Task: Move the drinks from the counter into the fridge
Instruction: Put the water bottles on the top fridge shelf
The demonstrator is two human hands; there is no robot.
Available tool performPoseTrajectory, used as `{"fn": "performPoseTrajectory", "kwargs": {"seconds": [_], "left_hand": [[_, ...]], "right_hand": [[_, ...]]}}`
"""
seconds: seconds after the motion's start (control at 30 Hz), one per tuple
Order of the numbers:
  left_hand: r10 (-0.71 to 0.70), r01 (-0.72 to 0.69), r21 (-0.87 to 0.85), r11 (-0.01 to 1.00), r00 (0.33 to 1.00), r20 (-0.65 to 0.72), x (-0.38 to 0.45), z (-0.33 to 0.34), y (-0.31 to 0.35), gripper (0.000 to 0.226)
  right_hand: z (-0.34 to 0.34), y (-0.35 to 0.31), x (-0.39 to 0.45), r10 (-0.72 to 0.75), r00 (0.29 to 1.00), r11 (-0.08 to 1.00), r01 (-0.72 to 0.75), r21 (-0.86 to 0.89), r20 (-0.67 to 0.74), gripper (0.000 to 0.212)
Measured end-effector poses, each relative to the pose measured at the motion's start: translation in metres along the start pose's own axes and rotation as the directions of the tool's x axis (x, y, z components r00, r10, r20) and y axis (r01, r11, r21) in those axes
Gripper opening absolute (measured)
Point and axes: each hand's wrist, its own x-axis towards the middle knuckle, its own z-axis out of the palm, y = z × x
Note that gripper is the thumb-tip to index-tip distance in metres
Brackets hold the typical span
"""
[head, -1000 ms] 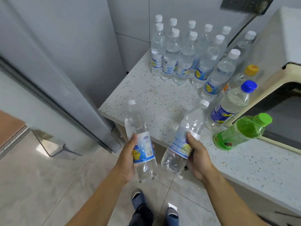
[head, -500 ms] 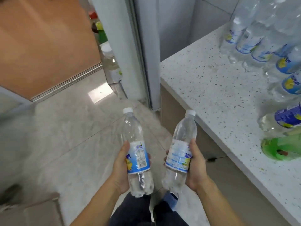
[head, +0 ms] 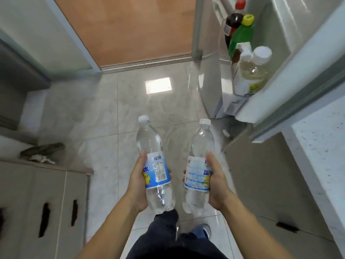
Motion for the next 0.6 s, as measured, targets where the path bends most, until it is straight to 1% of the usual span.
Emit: {"fn": "performPoseTrajectory", "kwargs": {"seconds": [0.1, 0.2, 0.27, 0.33, 0.43, 0.53, 0.6], "left_hand": [[0.035, -0.035, 0.028, 0.999, 0.999, -0.003, 0.011, -0.020, 0.032, 0.063], [0.090, -0.090, 0.067, 0.994, 0.996, -0.010, 0.023, -0.034, 0.070, 0.075], [0.129, -0.129, 0.089, 0.988, 0.992, 0.007, 0.030, -0.042, 0.094, 0.076], [0.152, -0.153, 0.082, 0.985, 0.988, 0.017, 0.038, -0.053, 0.114, 0.073], [0.155, -0.156, 0.053, 0.986, 0.988, 0.016, 0.052, -0.067, 0.137, 0.071], [0.131, -0.131, 0.036, 0.991, 0.991, -0.006, 0.070, -0.076, 0.157, 0.077], [0.129, -0.128, 0.031, 0.991, 0.991, -0.031, 0.086, -0.080, 0.169, 0.078]], "right_hand": [[0.038, -0.013, 0.020, 0.001, 0.999, 0.999, 0.001, -0.036, 0.039, 0.070], [0.076, -0.029, 0.039, -0.018, 0.998, 0.998, 0.022, -0.057, 0.060, 0.065], [0.101, -0.039, 0.050, -0.022, 0.998, 0.997, 0.026, -0.069, 0.066, 0.066], [0.124, -0.048, 0.062, -0.024, 0.996, 0.998, 0.030, -0.063, 0.090, 0.069], [0.148, -0.056, 0.084, -0.025, 0.989, 0.998, 0.032, -0.045, 0.148, 0.074], [0.165, -0.065, 0.106, -0.016, 0.977, 1.000, 0.015, 0.009, 0.211, 0.074], [0.174, -0.072, 0.124, -0.019, 0.974, 0.999, 0.010, 0.037, 0.224, 0.071]]}}
